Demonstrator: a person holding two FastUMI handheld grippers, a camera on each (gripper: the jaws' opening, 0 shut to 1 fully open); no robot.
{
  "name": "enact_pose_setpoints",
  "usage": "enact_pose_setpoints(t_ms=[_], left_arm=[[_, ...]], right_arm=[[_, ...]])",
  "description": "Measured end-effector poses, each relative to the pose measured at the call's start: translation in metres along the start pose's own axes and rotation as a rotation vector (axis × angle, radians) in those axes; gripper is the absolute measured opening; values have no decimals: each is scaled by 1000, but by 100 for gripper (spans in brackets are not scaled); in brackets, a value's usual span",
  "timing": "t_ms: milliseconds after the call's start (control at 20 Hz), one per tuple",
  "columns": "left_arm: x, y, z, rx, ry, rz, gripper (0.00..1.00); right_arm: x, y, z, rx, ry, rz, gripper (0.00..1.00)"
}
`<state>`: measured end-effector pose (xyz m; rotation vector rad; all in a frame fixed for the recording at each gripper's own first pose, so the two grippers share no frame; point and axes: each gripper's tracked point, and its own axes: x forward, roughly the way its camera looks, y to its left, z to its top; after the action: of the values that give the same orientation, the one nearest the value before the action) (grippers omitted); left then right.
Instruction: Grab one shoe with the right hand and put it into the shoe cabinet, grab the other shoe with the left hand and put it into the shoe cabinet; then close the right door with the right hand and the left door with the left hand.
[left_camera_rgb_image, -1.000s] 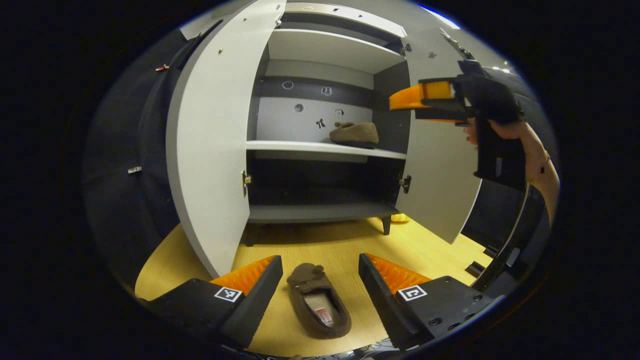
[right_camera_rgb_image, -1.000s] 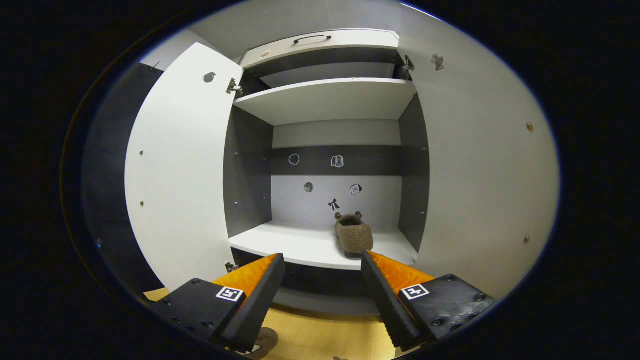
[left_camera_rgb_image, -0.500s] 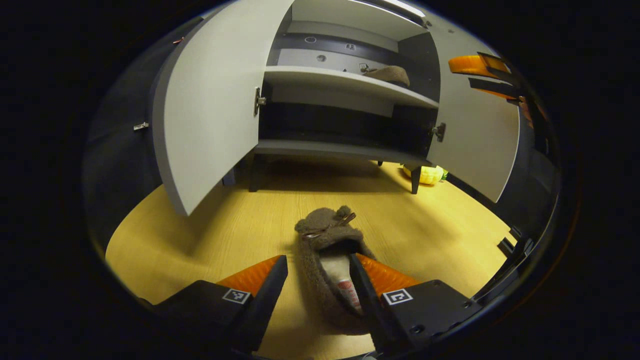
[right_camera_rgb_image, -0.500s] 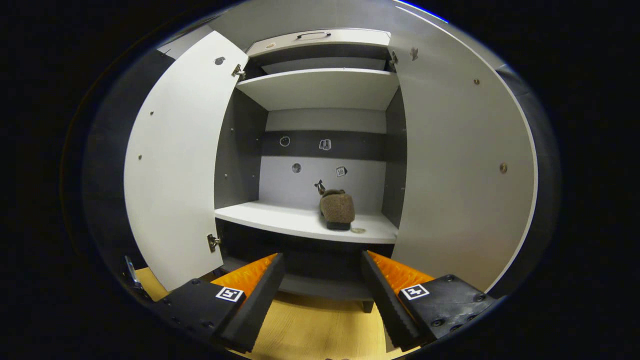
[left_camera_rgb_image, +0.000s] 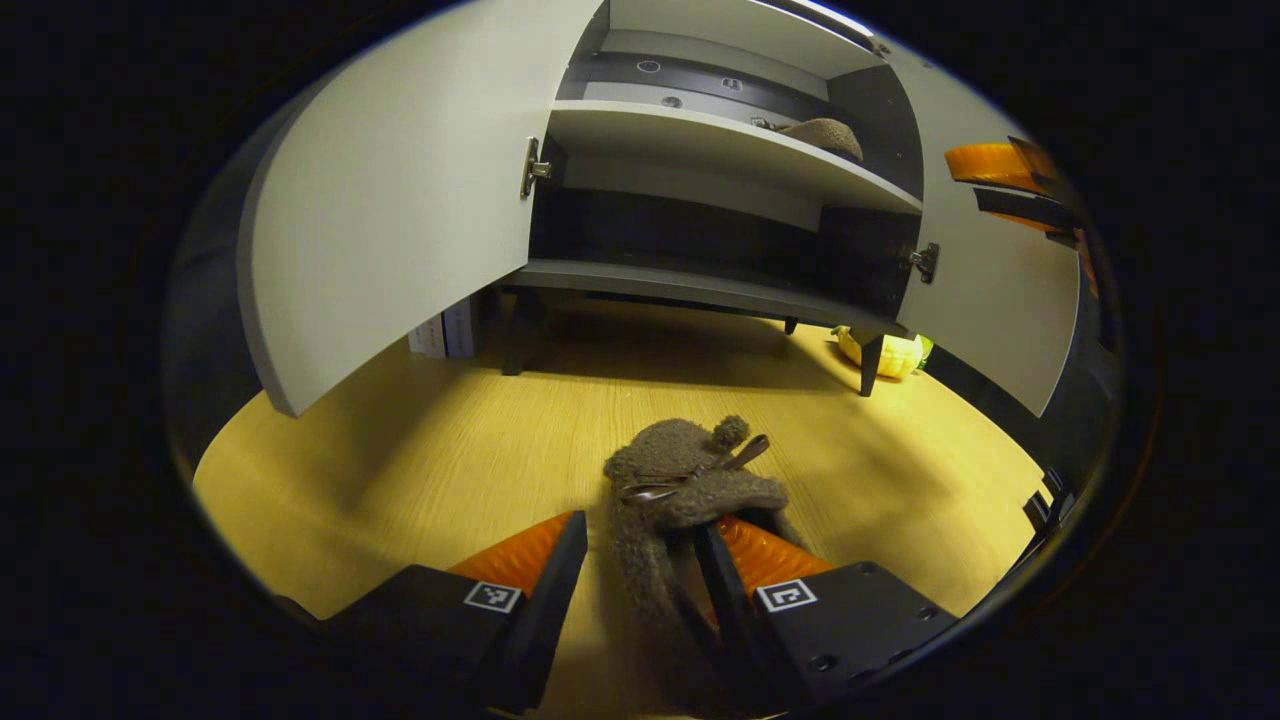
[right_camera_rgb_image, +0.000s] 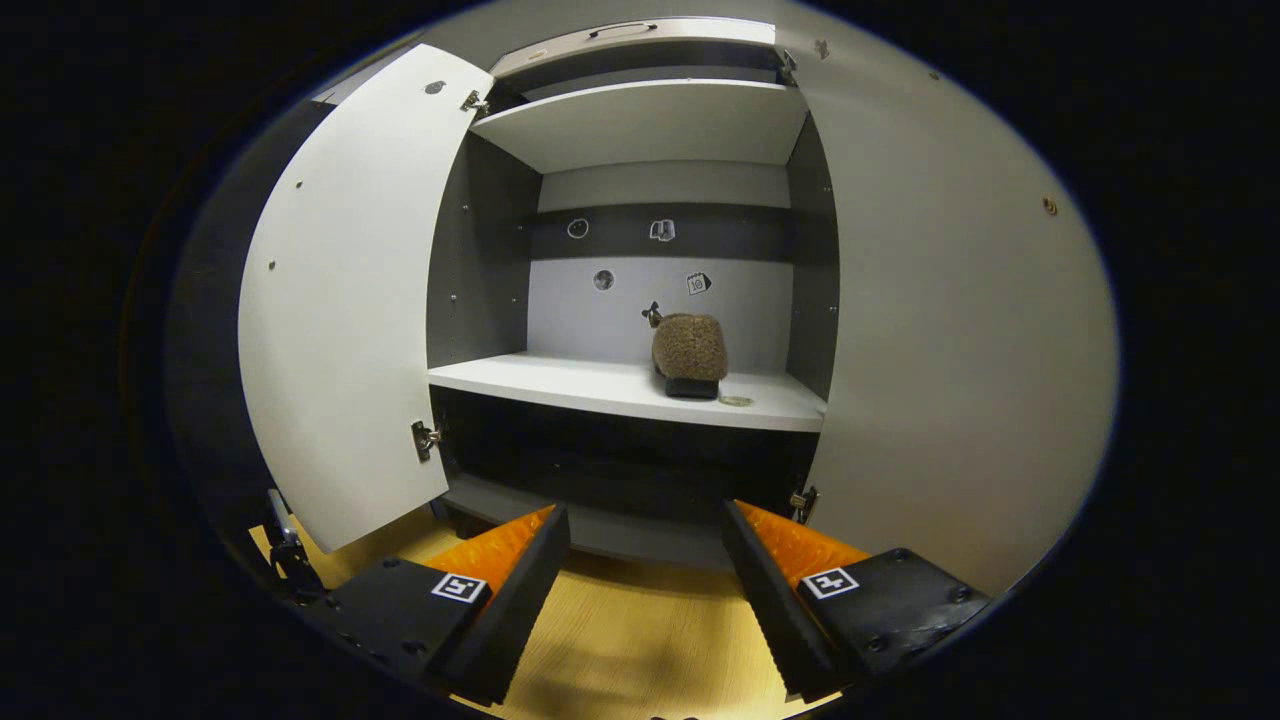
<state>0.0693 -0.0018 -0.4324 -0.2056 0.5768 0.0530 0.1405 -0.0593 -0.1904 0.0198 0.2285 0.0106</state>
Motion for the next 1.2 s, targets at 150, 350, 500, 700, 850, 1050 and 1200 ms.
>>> enact_pose_setpoints(t_ms=[150,350,500,700,850,1050,1200], left_arm=[[14,3,-1,4,23,10,55],[26,3,5,107,19,27,26],[27,1,9,159,13,24,9],[10,-10,33,127,-29,-14,5],[-25,-8,75,161,-73,9,6],[-91,-10,127,149,-130,10,5],[-135,-12,157,139,-142,7,5]], right_arm=[[7,-1,-7,-5,16,3,98],[15,-1,-15,2,36,10,99],[19,-1,-18,5,51,11,99],[17,7,-13,3,43,17,98],[12,13,-3,10,40,12,98],[3,25,20,38,13,-6,98],[0,31,34,12,6,-32,98]])
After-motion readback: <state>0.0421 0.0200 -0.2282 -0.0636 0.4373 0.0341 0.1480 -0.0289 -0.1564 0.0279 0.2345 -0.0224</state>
